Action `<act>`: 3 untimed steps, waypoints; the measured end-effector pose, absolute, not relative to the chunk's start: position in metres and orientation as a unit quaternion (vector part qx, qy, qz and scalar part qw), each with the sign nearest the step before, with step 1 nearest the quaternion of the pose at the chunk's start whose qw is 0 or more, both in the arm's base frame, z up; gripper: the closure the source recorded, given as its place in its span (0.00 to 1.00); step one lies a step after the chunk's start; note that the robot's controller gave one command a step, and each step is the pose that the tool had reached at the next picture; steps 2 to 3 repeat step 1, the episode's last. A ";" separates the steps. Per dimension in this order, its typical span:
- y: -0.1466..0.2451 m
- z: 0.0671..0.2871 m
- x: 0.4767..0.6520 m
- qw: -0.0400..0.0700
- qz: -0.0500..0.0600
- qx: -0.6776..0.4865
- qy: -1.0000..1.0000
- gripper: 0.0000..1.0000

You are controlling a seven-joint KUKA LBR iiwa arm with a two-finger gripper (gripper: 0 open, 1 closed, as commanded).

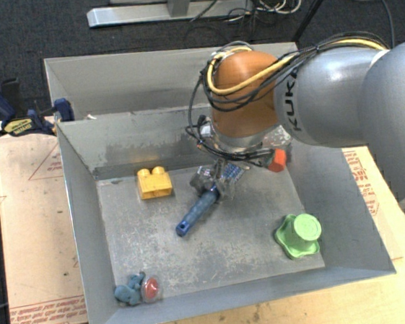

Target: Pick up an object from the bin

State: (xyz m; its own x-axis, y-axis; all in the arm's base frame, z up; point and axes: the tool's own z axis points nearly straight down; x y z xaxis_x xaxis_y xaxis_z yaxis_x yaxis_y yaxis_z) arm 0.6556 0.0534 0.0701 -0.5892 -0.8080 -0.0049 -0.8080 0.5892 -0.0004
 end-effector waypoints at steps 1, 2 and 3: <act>0.055 0.143 0.658 0.005 -0.001 -0.452 0.892 1.00; 0.055 0.143 0.658 0.005 -0.001 -0.452 0.892 1.00; 0.055 0.143 0.658 0.005 -0.001 -0.452 0.892 1.00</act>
Offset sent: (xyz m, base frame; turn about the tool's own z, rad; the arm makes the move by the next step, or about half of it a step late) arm 0.0001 0.0000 0.0686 0.0000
